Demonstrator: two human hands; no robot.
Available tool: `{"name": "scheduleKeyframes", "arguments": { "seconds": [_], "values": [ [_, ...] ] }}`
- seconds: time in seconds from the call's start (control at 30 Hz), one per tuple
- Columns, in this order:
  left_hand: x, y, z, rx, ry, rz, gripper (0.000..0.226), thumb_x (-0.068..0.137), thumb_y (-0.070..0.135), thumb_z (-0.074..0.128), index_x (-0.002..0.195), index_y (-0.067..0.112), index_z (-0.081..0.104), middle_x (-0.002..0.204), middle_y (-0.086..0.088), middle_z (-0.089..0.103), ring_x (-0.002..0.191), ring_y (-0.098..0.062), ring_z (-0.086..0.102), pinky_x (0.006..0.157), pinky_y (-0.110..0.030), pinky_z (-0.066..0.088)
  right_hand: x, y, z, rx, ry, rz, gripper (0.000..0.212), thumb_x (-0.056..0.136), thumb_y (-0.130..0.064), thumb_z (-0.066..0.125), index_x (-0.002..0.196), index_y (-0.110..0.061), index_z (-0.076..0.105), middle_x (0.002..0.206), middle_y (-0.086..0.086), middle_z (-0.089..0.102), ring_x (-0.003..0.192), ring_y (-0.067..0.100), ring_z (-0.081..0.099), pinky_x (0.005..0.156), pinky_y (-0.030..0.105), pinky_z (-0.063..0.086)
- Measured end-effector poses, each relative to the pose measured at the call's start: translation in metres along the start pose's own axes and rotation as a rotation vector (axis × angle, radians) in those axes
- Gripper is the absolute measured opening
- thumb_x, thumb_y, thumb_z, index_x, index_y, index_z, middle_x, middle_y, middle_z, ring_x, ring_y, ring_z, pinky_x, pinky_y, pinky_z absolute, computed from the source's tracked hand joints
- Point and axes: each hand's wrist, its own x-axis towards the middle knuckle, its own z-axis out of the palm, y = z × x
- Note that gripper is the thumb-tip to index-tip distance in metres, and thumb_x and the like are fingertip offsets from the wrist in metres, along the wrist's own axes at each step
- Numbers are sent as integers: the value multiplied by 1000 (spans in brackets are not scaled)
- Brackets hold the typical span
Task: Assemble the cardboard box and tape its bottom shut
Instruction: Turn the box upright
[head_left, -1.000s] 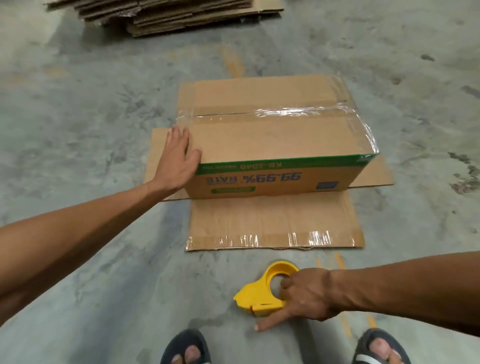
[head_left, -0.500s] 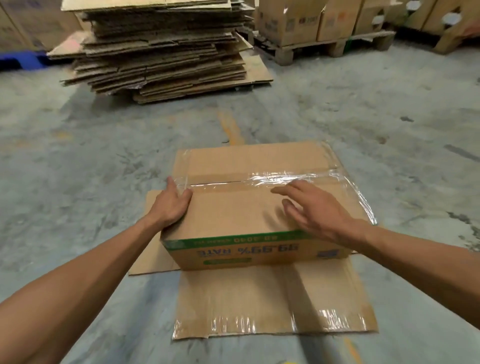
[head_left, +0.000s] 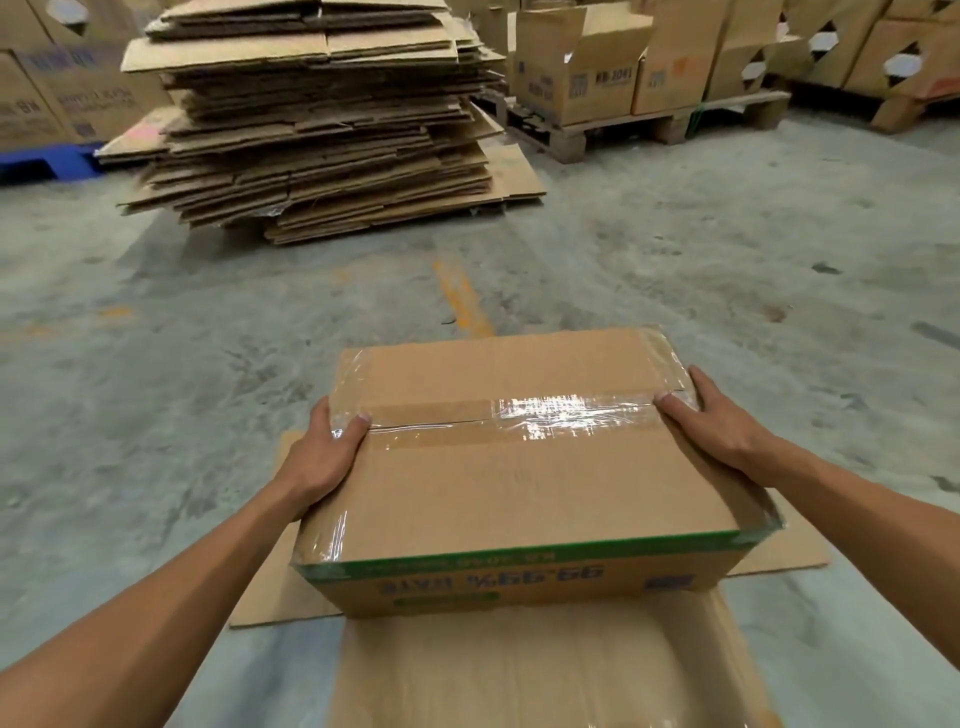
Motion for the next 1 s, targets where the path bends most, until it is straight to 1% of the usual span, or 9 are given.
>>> {"name": "scheduleKeyframes", "arguments": {
  "seconds": [0.23,0.37,0.47,0.57,0.67,0.73,0.83,0.93,1.0],
  "values": [
    [-9,-5,-13,-19,36,-10,60,95,56,43,147,30,26,134,-5,56,102,-28,58,88,-39,44,-13,-12,-3,30,13,-38,76,86,-68,46,150,-38,22,142,6,54,114,33,58,100,44,45],
    [-16,-1,-39,-15,101,27,60,93,59,45,145,33,29,137,-5,56,111,-33,58,94,-44,45,-33,-41,-12,50,60,-140,62,93,-56,48,147,-34,30,138,3,57,108,30,58,91,38,44],
    [-27,18,-63,-22,245,174,54,95,54,46,141,31,33,134,-6,58,104,-31,58,88,-43,45,-44,-66,-24,95,156,-266,60,95,-52,48,148,-32,29,131,-6,56,117,30,55,90,36,40],
    [-37,40,-88,-36,465,322,55,95,50,49,143,28,32,133,-9,58,108,-35,58,88,-42,43,-48,-89,-35,183,291,-406,74,89,-61,51,151,-38,19,149,-9,45,131,25,48,106,45,39],
    [-49,52,-105,-122,620,450,67,94,51,50,151,30,21,141,-6,53,117,-32,57,95,-41,43,-55,-112,-46,323,365,-534,80,90,-56,56,153,-42,10,157,-10,32,133,14,41,108,39,36],
    [-58,49,-110,-145,637,506,74,91,52,49,153,33,12,146,-5,48,120,-32,56,97,-43,44,-60,-116,-48,405,358,-601,81,90,-48,61,151,-48,8,157,-10,31,133,17,42,107,43,39],
    [-71,27,-108,-127,601,493,83,86,51,55,152,34,7,146,-9,49,120,-34,57,96,-45,47,-69,-109,-41,448,306,-625,87,89,-40,67,147,-58,5,157,-8,32,132,21,45,106,49,43],
    [-85,-5,-99,-90,569,467,87,83,42,70,150,30,15,142,-12,53,117,-36,60,90,-41,48,-79,-94,-28,425,264,-634,95,85,-29,73,145,-62,7,147,-1,48,120,22,57,101,49,48],
    [-93,-19,-97,-72,566,489,79,79,38,71,139,46,21,133,-13,59,111,-35,64,86,-42,52,-84,-87,-24,416,240,-649,99,83,-24,75,148,-56,8,143,-2,51,118,21,59,100,49,49]
  ]
}}
